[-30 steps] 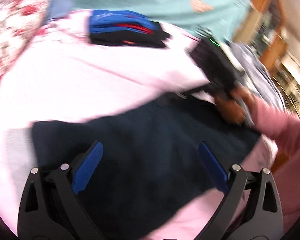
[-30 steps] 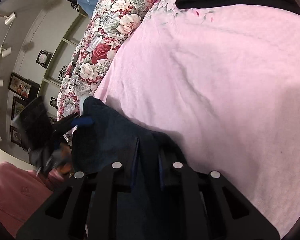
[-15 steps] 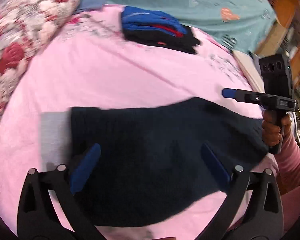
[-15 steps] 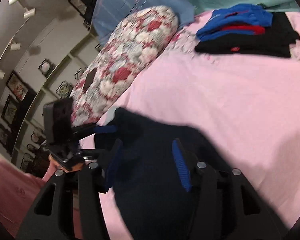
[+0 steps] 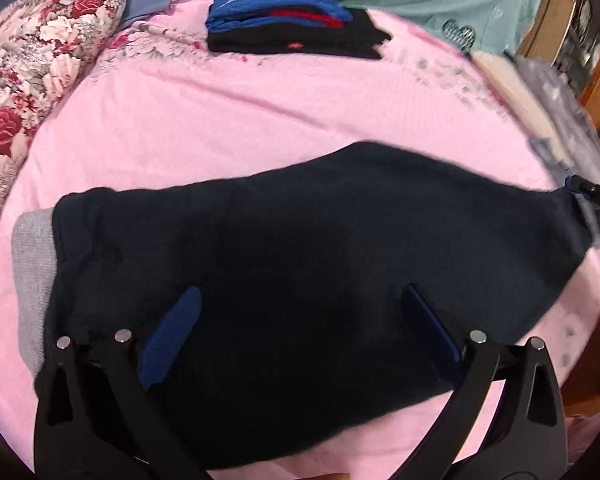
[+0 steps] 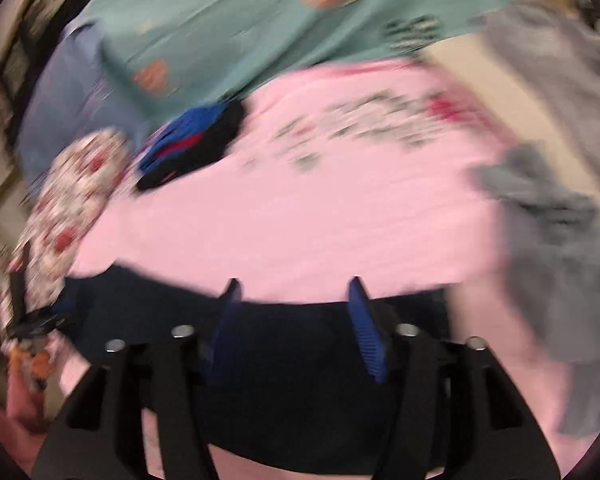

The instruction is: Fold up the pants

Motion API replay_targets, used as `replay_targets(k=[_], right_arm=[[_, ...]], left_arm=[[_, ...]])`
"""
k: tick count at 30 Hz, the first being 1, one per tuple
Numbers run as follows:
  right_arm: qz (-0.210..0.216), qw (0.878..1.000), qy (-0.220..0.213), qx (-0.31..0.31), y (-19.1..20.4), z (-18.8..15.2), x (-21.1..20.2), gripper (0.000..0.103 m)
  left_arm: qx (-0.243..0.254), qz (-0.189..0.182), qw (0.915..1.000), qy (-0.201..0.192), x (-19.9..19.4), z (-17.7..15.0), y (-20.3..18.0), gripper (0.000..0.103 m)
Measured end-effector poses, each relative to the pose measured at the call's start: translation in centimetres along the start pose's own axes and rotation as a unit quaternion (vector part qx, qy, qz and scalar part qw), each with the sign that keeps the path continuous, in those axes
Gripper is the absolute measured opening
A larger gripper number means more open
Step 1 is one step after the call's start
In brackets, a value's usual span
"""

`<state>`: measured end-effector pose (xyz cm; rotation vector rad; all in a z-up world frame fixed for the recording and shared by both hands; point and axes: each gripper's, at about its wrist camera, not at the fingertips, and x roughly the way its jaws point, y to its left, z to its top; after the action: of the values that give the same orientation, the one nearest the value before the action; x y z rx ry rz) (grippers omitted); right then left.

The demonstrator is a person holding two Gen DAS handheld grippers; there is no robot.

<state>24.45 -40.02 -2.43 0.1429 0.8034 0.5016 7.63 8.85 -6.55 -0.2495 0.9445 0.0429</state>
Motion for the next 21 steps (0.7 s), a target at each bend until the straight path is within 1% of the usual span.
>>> replay_targets(k=[2, 3, 4, 5, 9, 10, 11, 12, 13, 14, 15, 17, 18, 19, 20, 21], right_arm=[[-0.055, 0.998, 0.004, 0.001, -1.8, -0.4, -0.7, 0.061], [-0.095, 0.995, 0.019, -0.006, -2.7, -0.8, -0.2, 0.061], [-0.112, 0.993, 0.032, -0.011, -3.0, -1.1, 0.4, 0.061], [-0.119, 0.991, 0.052, -0.017, -3.5, -1.7, 1.4, 0.06], [-0.097, 0.99, 0.101, -0.016, -3.4, -3.0, 5.1, 0.06], [-0.101, 0.989, 0.108, -0.019, -3.0, -3.2, 5.9, 0.053], [-0.095, 0.989, 0.109, -0.018, -2.7, -3.2, 6.5, 0.048], [-0.104, 0.988, 0.11, -0.026, -2.6, -2.8, 6.4, 0.027], [-0.083, 0.989, 0.117, -0.036, -1.8, -2.4, 6.1, 0.013], [-0.09, 0.989, 0.108, -0.051, -0.8, -1.9, 5.2, 0.012], [-0.096, 0.989, 0.089, -0.068, 0.0, -1.2, 3.9, 0.012], [-0.084, 0.993, 0.041, -0.069, 0.3, -0.2, 1.2, 0.012], [-0.081, 0.994, 0.031, -0.063, -0.2, -0.1, 0.6, 0.012], [-0.081, 0.995, 0.029, -0.056, -0.8, -0.4, 0.7, 0.013], [-0.084, 0.995, 0.045, -0.043, -1.8, -1.1, 1.8, 0.014], [-0.098, 0.992, 0.069, -0.033, -2.7, -2.0, 3.3, 0.014]], left_arm=[[-0.014, -0.033, 0.9993, -0.014, -0.8, 0.5, -0.6, 0.101], [-0.015, -0.045, 0.9987, -0.018, -1.0, 0.7, -1.3, 0.101], [-0.014, -0.058, 0.998, -0.02, -1.0, 0.9, -2.2, 0.101], [-0.011, -0.064, 0.9977, -0.02, -0.8, 1.1, -2.6, 0.101], [-0.001, -0.078, 0.997, 0.003, 1.5, 1.7, -5.2, 0.101], [-0.002, -0.08, 0.9968, 0.009, 2.1, 1.8, -5.5, 0.101], [-0.004, -0.082, 0.9965, 0.013, 2.6, 1.8, -5.6, 0.101], [-0.007, -0.082, 0.9965, 0.017, 3.1, 1.8, -5.8, 0.101], [-0.007, -0.077, 0.9968, 0.018, 3.5, 1.8, -6.0, 0.101], [-0.006, -0.075, 0.997, 0.018, 3.6, 1.8, -6.0, 0.101], [-0.006, -0.073, 0.9971, 0.018, 3.7, 1.8, -6.0, 0.101], [-0.009, -0.075, 0.997, 0.017, 3.7, 1.9, -6.0, 0.101], [-0.013, -0.078, 0.9968, 0.015, 3.7, 1.8, -5.9, 0.101], [-0.017, -0.079, 0.9966, 0.015, 3.7, 1.8, -5.9, 0.101], [-0.019, -0.079, 0.9966, 0.013, 3.9, 1.7, -5.9, 0.101], [-0.014, -0.073, 0.9972, 0.008, 3.8, 1.4, -5.9, 0.101]])
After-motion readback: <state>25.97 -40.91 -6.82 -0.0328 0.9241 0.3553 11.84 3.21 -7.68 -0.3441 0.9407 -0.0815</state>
